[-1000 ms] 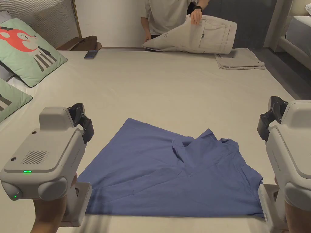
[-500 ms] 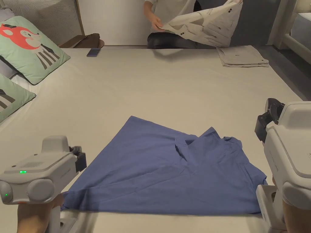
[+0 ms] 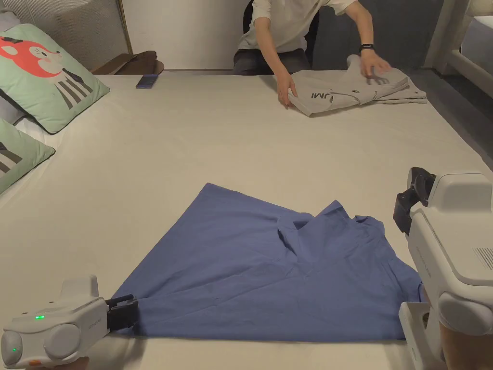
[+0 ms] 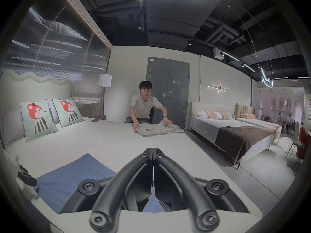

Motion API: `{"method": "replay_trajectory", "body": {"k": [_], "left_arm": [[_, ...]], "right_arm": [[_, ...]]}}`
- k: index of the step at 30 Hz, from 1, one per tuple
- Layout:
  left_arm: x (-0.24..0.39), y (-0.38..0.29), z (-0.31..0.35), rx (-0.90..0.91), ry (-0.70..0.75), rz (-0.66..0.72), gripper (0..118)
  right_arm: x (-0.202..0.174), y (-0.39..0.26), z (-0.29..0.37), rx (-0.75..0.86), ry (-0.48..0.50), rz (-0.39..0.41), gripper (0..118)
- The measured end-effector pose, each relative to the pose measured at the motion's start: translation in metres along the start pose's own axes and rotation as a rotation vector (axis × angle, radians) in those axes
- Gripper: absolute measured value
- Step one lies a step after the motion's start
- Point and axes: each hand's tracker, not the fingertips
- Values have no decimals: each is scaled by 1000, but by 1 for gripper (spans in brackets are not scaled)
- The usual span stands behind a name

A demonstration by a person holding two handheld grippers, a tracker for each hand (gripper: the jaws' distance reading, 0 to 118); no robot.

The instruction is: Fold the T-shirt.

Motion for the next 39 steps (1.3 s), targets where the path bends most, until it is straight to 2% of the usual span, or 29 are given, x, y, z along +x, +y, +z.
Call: {"method": "replay_trajectory", "body": {"k": [3, 6, 14, 17, 19, 20, 22, 23, 24, 26, 30, 37, 38, 39], "left_arm": [[5, -6, -11, -29, 16, -14, 39], [14, -15, -10, -39, 3, -39, 7], [14, -6, 6, 0, -51, -8, 3], [11, 1, 19, 30, -67, 13, 3], [9, 5, 25, 40, -86, 28, 3], [9, 6, 27, 46, -88, 30, 3], [10, 9, 30, 55, -94, 21, 3], [12, 9, 31, 59, -97, 16, 3], [12, 10, 31, 60, -100, 15, 3], [16, 12, 35, 67, -108, 19, 3], [16, 16, 26, 66, -115, 37, 3], [17, 15, 18, 52, -112, 54, 3], [16, 15, 15, 48, -109, 54, 3], [15, 14, 13, 44, -107, 53, 3]], "right_arm": [[2, -2, 0, -6, -1, -1, 0], [4, -5, -1, -20, -3, -11, 0], [15, -14, -7, -57, -9, -22, 0], [25, -22, -25, -171, 5, -35, 0], [39, -34, -46, -261, -1, -98, 3], [47, -39, -60, -348, 8, -116, 16], [59, -53, -88, -478, 26, -138, 77], [67, -63, -99, -504, 28, -167, 97], [71, -73, -112, -518, 22, -174, 111], [75, -88, -135, -594, 1, -173, 112], [75, -120, -177, -732, 37, -136, 110], [55, -140, -203, -781, 104, -125, 83], [53, -142, -204, -781, 117, -122, 68], [51, -144, -207, -784, 126, -123, 36]]}}
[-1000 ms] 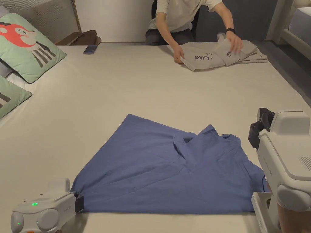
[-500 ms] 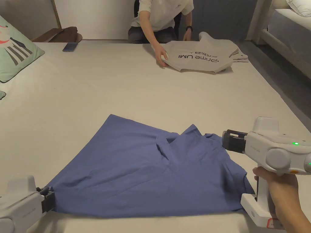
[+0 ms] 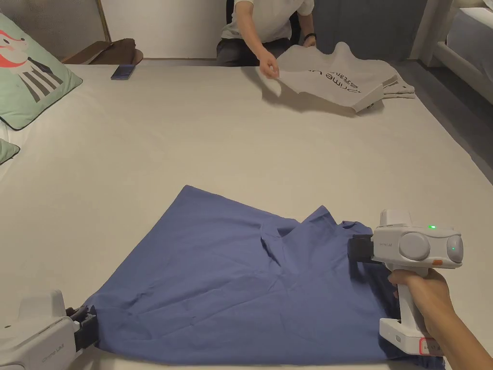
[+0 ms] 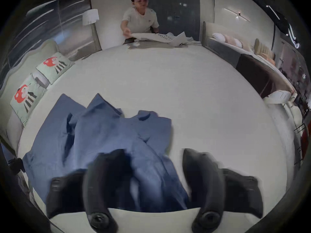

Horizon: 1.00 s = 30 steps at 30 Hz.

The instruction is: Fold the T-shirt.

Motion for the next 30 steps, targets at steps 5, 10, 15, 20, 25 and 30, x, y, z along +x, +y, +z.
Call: {"method": "replay_trajectory", "body": {"k": [5, 10, 15, 20, 25, 30], "left_arm": [[-3, -3, -3, -10, 3, 6, 3], [-1, 3, 0, 4, -4, 7, 3], [14, 31, 9, 77, -48, 11, 3], [33, 73, 21, 172, -89, -10, 3], [39, 134, 36, 292, -104, -21, 3], [52, 210, 55, 421, -69, -70, 3]], "right_arm": [[-5, -7, 5, -10, 28, 46, 3], [-11, -1, 33, 71, 22, 107, 2], [-40, 12, 83, 229, -40, 237, 2], [-60, 27, 120, 378, -124, 345, 2], [-57, 58, 152, 472, -138, 330, 2], [-50, 106, 173, 582, -174, 307, 2]]}}
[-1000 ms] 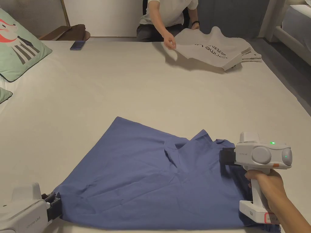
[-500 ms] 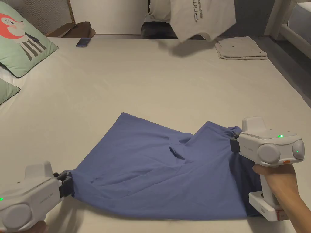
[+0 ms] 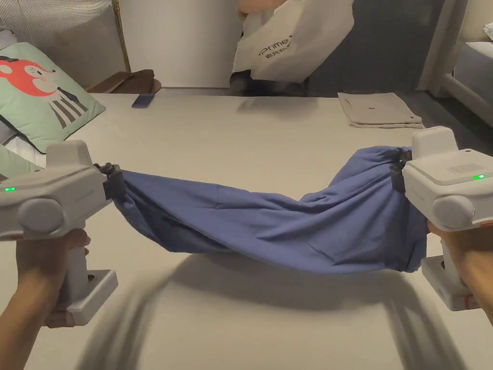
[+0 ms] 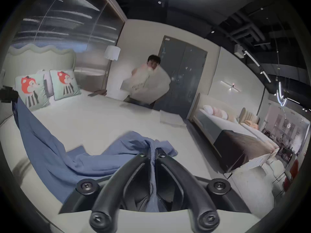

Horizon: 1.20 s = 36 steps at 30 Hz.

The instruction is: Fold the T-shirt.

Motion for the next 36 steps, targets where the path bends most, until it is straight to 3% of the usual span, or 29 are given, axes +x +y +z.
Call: {"method": "replay_trajectory", "body": {"k": [7, 12, 16, 21, 26, 31, 36], "left_arm": [[9, 89, -59, 108, 66, -31, 3], [8, 131, -112, 143, 94, 32, 3], [15, 150, -151, 160, 123, 6, 3], [21, 159, -198, 185, 161, -65, 3], [21, 127, -239, 156, 197, -149, 3], [4, 48, -263, 5, 190, -159, 3], [-18, -49, -250, -176, 182, -119, 3]], "right_arm": [[24, 61, -31, 122, -94, -14, 2], [28, 95, -67, 203, -155, 61, 3], [22, 112, -104, 236, -171, 103, 3], [20, 115, -158, 207, -164, 21, 3], [14, 77, -207, 114, -103, -90, 3], [-7, 1, -232, -61, -44, -82, 3], [-19, -83, -220, -279, 46, -154, 3]]}}
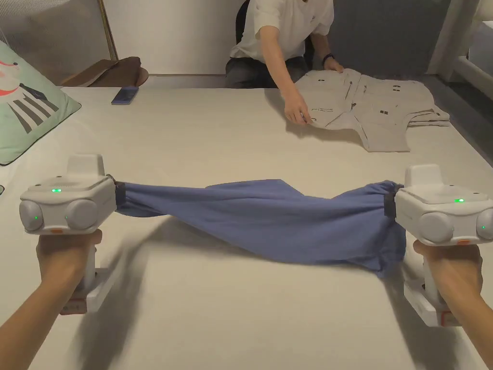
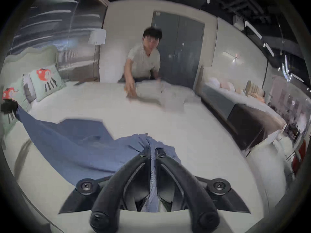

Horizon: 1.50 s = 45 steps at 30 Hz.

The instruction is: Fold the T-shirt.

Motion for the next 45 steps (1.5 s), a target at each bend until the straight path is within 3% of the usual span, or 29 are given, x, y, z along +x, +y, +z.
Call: {"method": "replay_trajectory", "body": {"k": [5, 14, 23, 29, 35, 36, 37, 39, 40, 45], "left_arm": [[-20, -87, 28, -162, -30, 38, 3], [-55, -172, 122, -229, -42, 122, 2], [-71, -225, 228, -260, -65, 97, 2], [-69, -251, 245, -308, -68, 98, 3], [-68, -256, 244, -316, -54, 167, 5], [-68, -253, 244, -314, -45, 170, 16], [-66, -250, 245, -314, -31, 175, 35], [-66, -238, 248, -296, -31, 208, 92], [-64, -229, 252, -257, -57, 236, 108], [-40, -176, 279, -39, -130, 250, 110]], "right_arm": [[8, -70, 27, -153, 66, -63, 3], [18, -132, 131, -180, 113, -119, 3], [28, -207, 234, -198, 136, -167, 3], [22, -252, 247, -248, 114, -194, 3], [15, -244, 255, -231, 85, -207, 9], [13, -241, 258, -232, 72, -199, 24], [12, -236, 261, -232, 62, -191, 42], [15, -222, 270, -196, 64, -193, 90], [14, -210, 278, -134, 67, -211, 102], [4, -150, 313, 114, 49, -222, 105]]}}
